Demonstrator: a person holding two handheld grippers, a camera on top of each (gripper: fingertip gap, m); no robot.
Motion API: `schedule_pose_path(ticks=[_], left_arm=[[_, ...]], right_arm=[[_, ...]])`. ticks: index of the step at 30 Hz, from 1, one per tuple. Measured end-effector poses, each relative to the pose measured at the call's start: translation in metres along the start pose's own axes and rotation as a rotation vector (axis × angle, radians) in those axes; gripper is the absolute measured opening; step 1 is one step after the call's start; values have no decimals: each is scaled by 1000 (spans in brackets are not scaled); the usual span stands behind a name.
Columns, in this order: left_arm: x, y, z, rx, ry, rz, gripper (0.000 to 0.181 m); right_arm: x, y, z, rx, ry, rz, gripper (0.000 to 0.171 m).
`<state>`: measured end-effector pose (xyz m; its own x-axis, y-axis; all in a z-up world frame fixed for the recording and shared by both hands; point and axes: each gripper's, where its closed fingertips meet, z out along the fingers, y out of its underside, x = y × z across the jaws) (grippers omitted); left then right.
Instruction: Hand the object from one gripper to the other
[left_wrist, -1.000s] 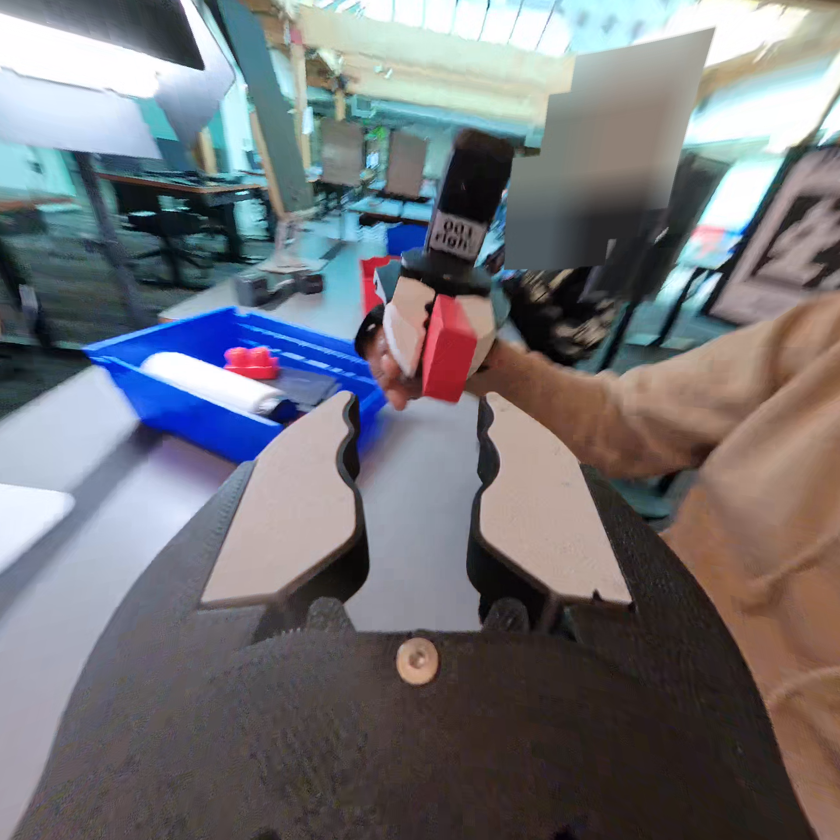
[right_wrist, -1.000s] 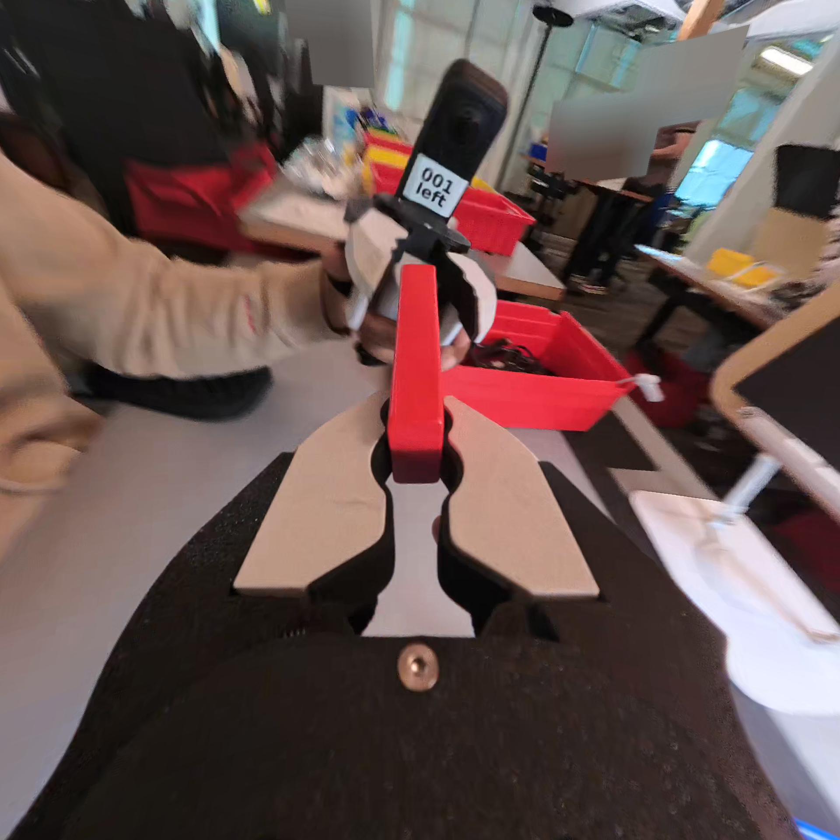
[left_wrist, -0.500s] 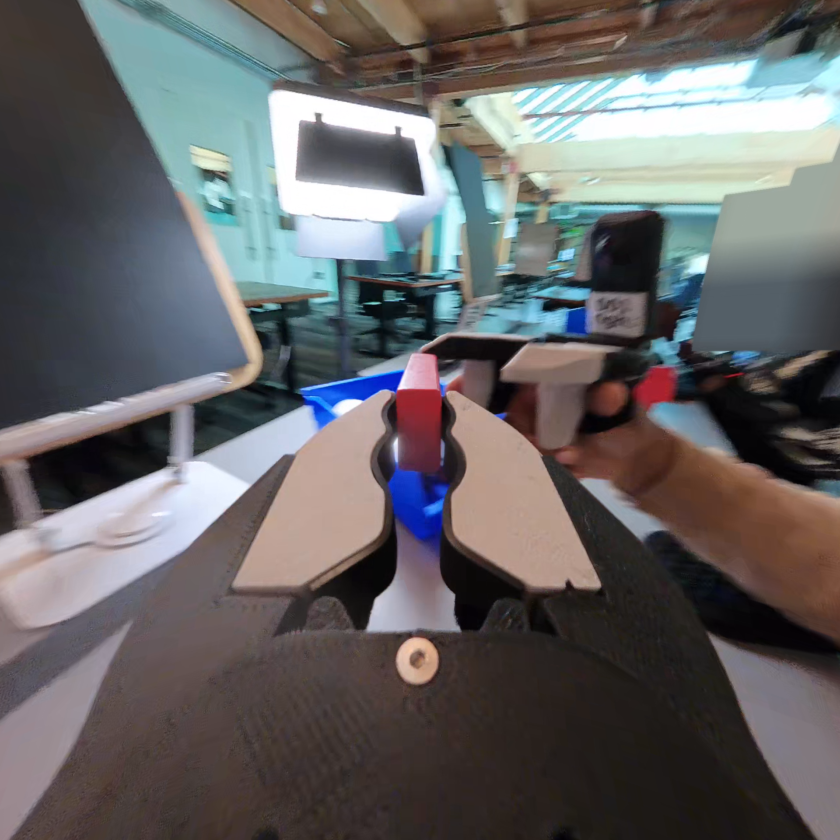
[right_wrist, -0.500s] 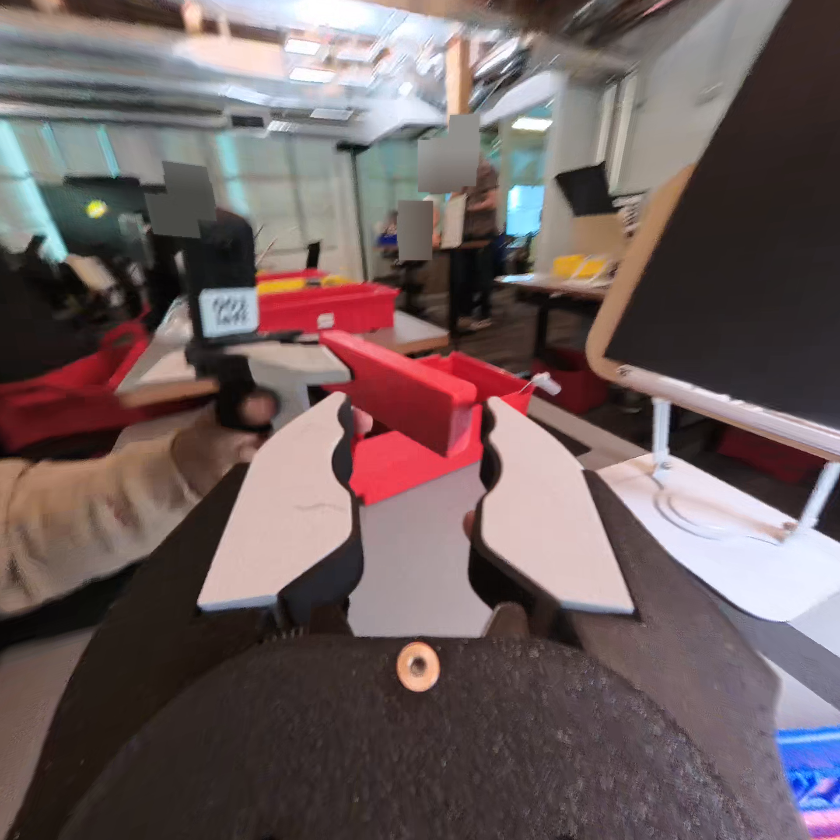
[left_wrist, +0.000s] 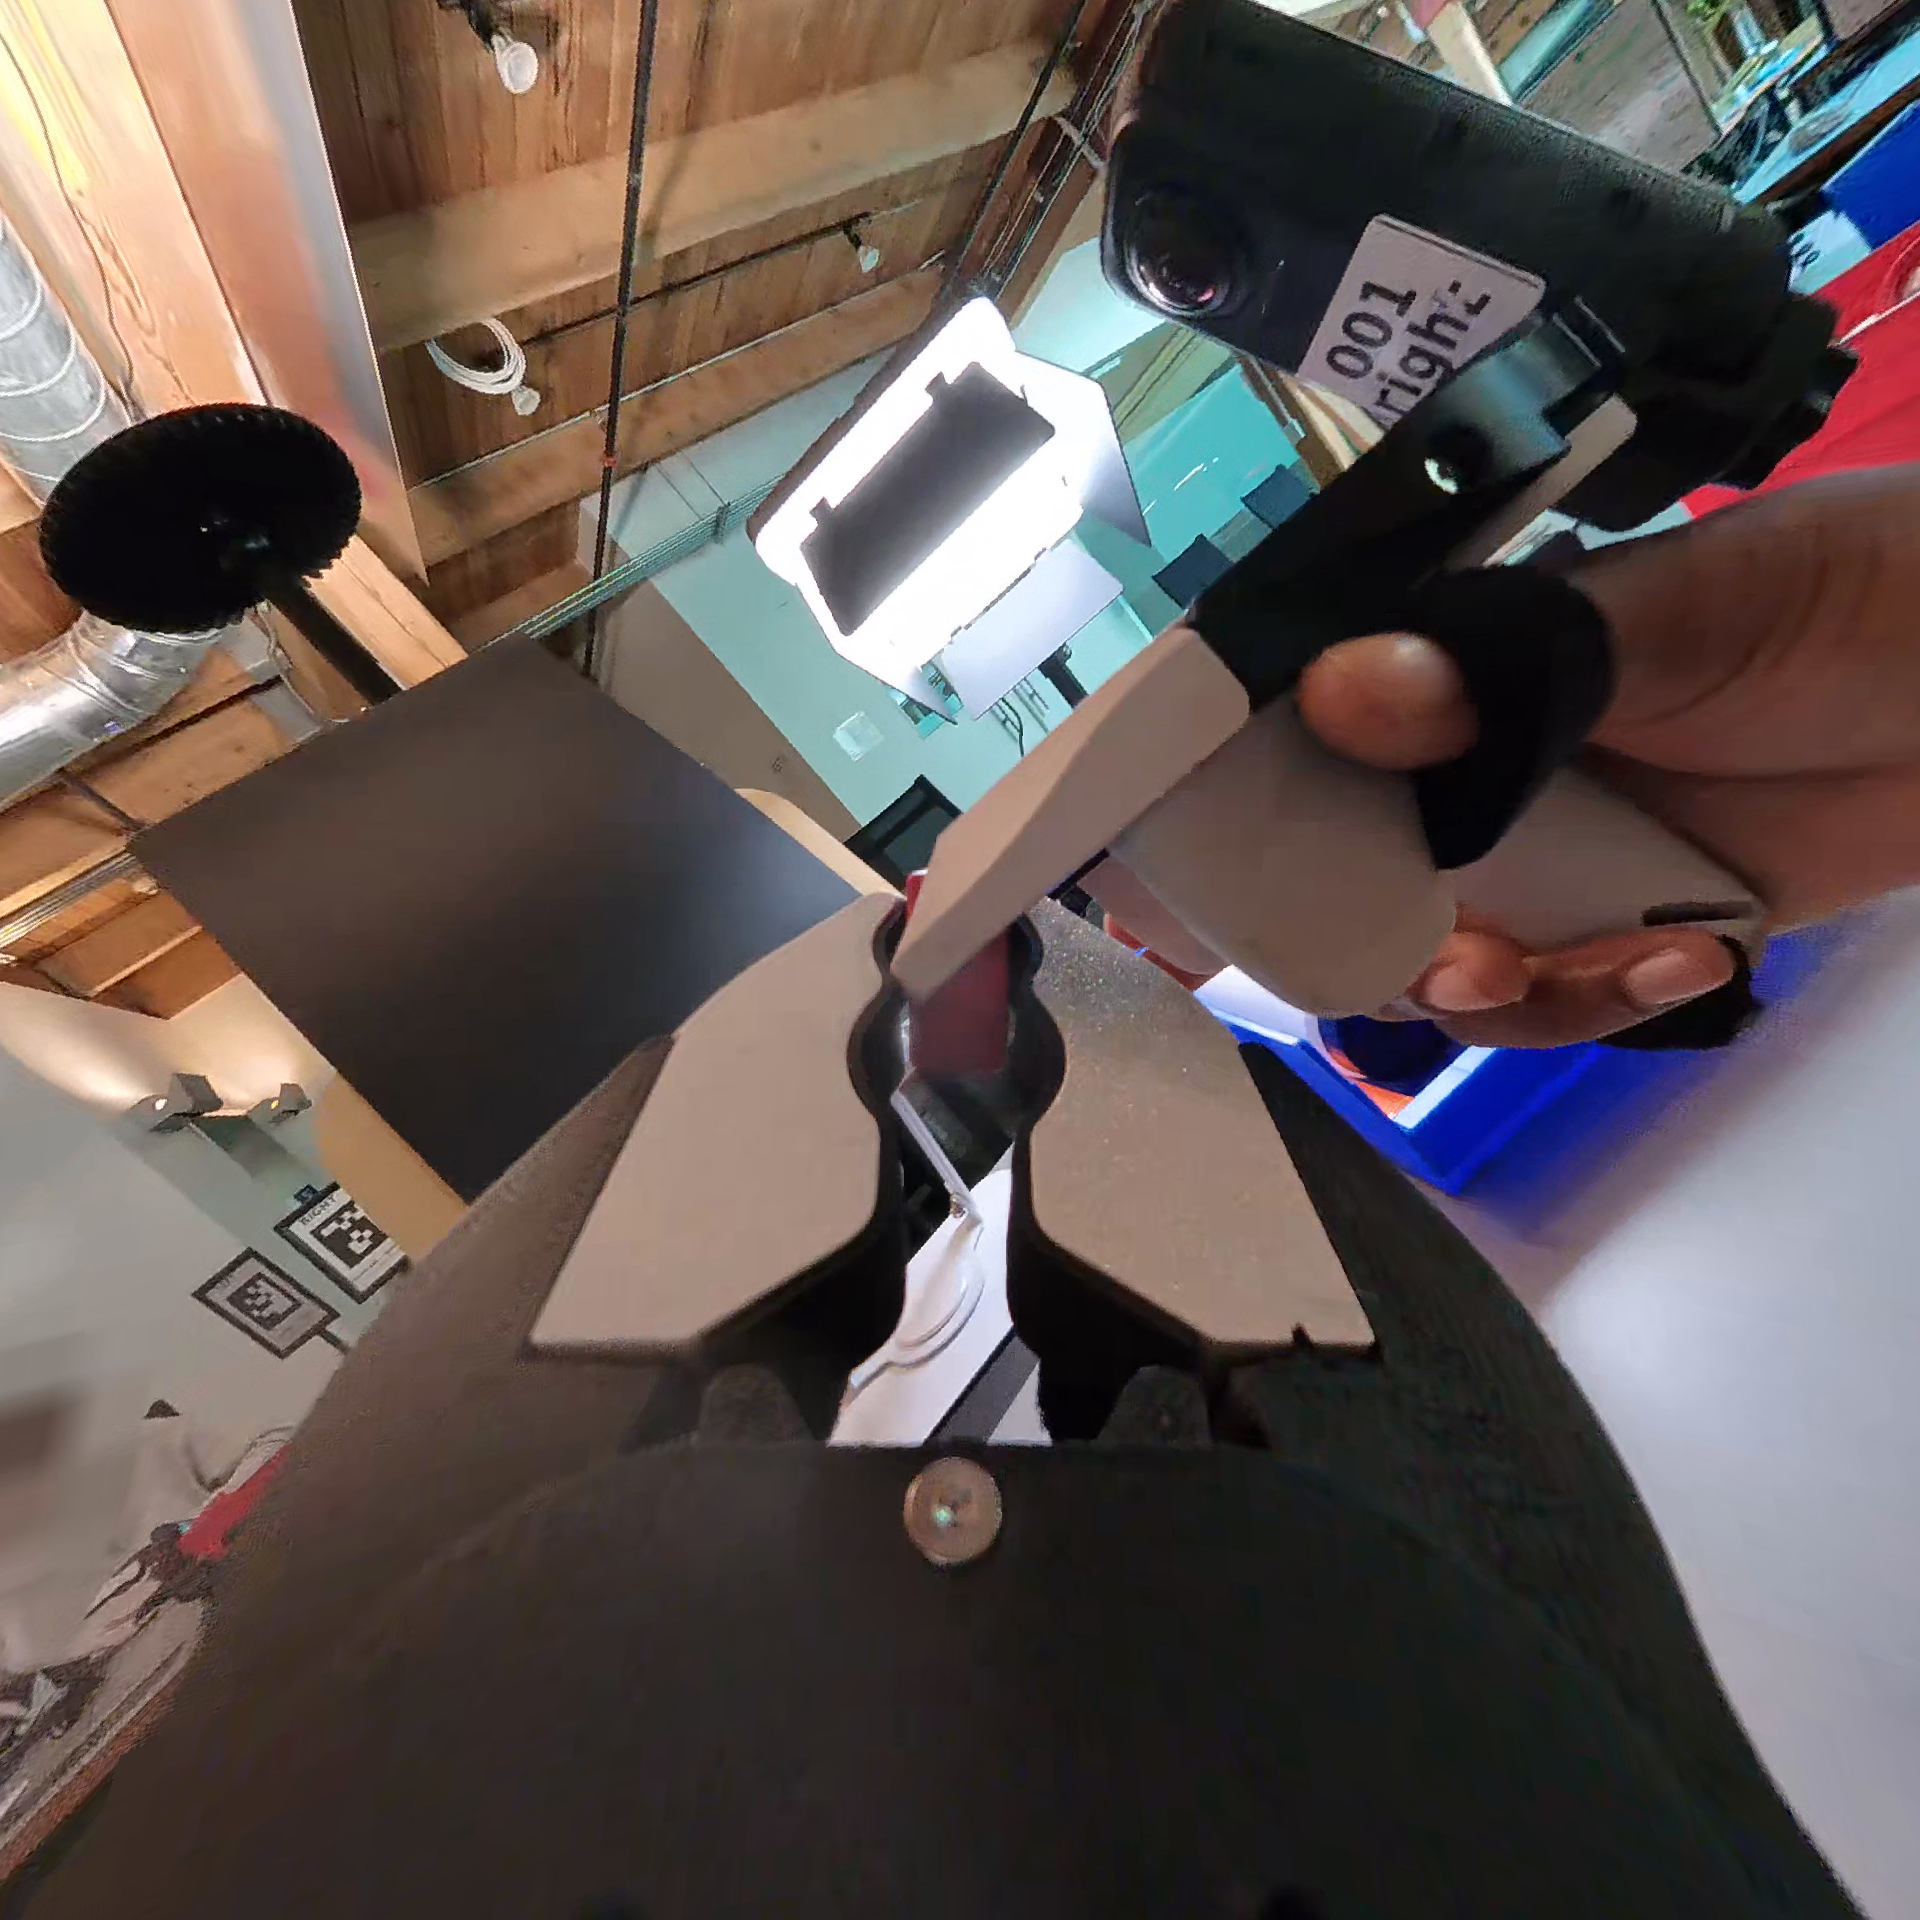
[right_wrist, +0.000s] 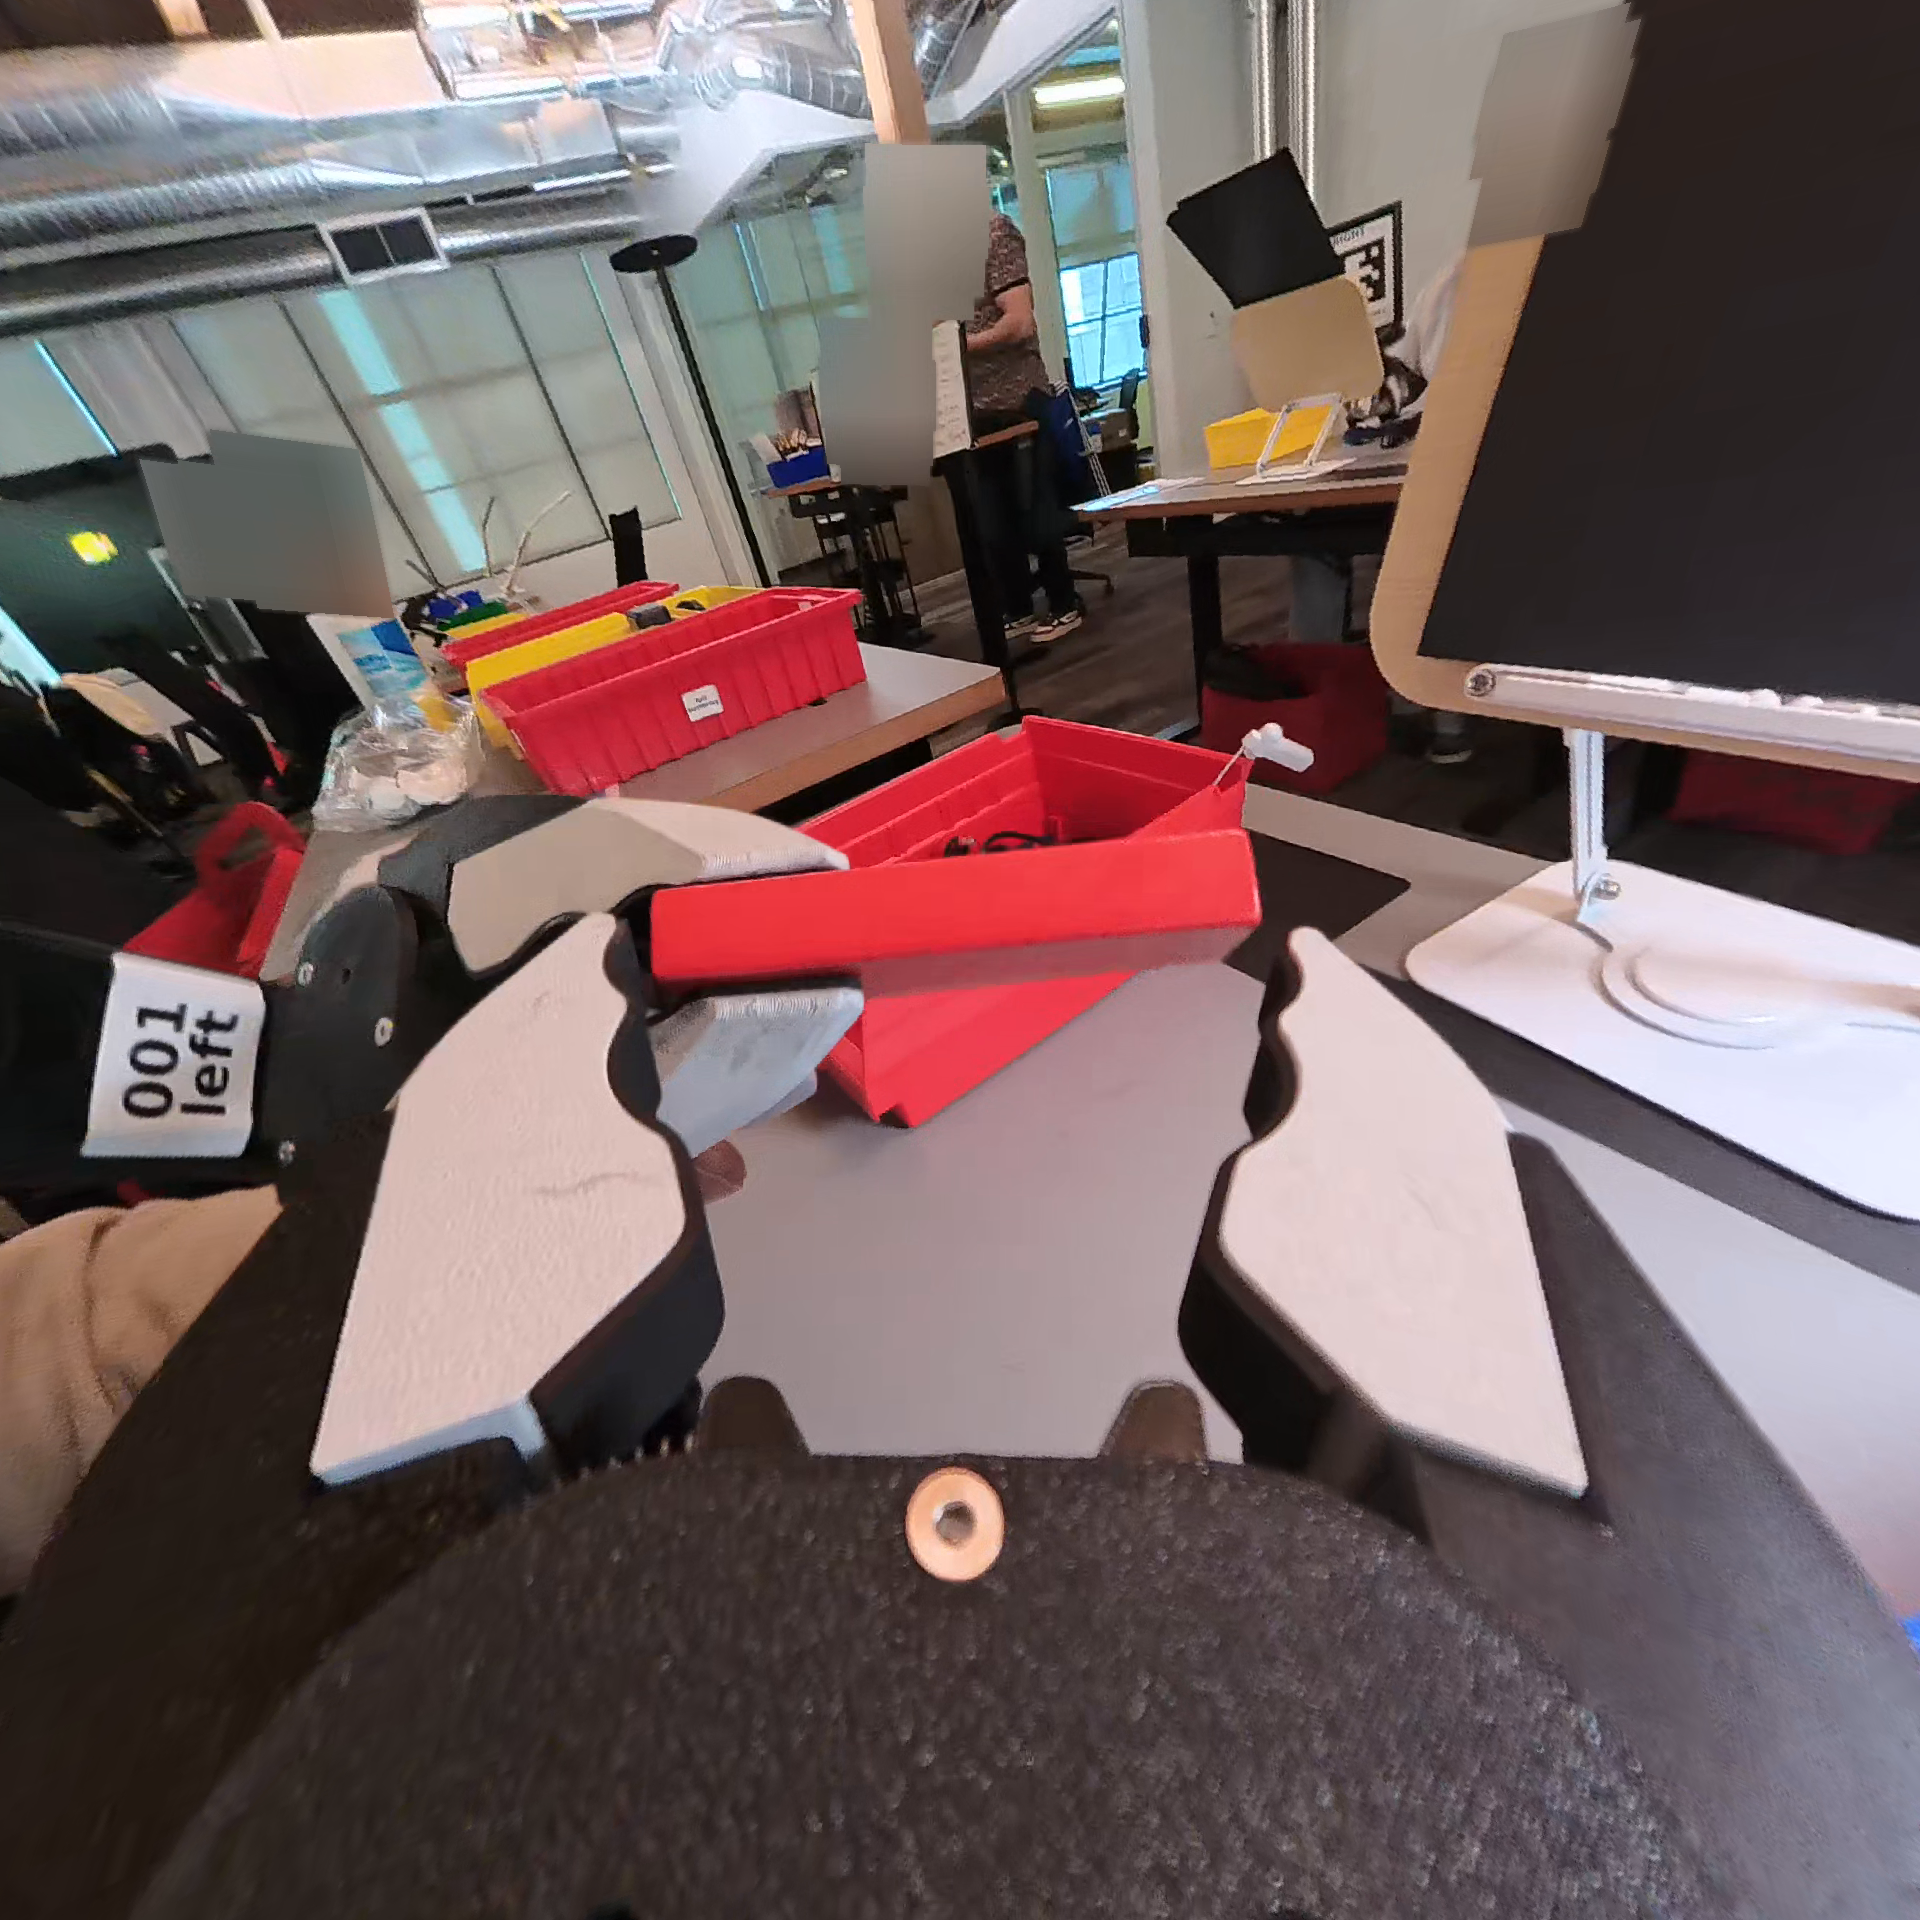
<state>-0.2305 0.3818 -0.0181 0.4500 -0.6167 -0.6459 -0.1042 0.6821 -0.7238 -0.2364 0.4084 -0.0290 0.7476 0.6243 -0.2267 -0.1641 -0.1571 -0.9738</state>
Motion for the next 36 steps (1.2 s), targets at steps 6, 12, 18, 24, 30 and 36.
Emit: schedule_pose_path(ticks=[6, 12, 18, 24, 30, 36], left_arm=[[2, -13, -3, 44, 17, -50, 17], [6, -25, -6, 90, 159, -184, 48], [-34, -24, -16, 102, 211, -411, 54], [-41, -22, -17, 79, 361, -781, 59], [-15, -25, -29, -83, 721, -1160, 58], [5, -17, -37, -232, 861, -1266, 56]], right_arm=[[-10, -10, -5, 61, -30, -116, 107], [-14, -21, -16, 78, -141, -63, 107], [7, -79, -85, 336, -370, 77, 107], [27, -79, -124, 344, -381, -99, 107], [17, -36, -108, 115, -347, -375, 107], [8, -5, -86, -53, -291, -569, 107]])
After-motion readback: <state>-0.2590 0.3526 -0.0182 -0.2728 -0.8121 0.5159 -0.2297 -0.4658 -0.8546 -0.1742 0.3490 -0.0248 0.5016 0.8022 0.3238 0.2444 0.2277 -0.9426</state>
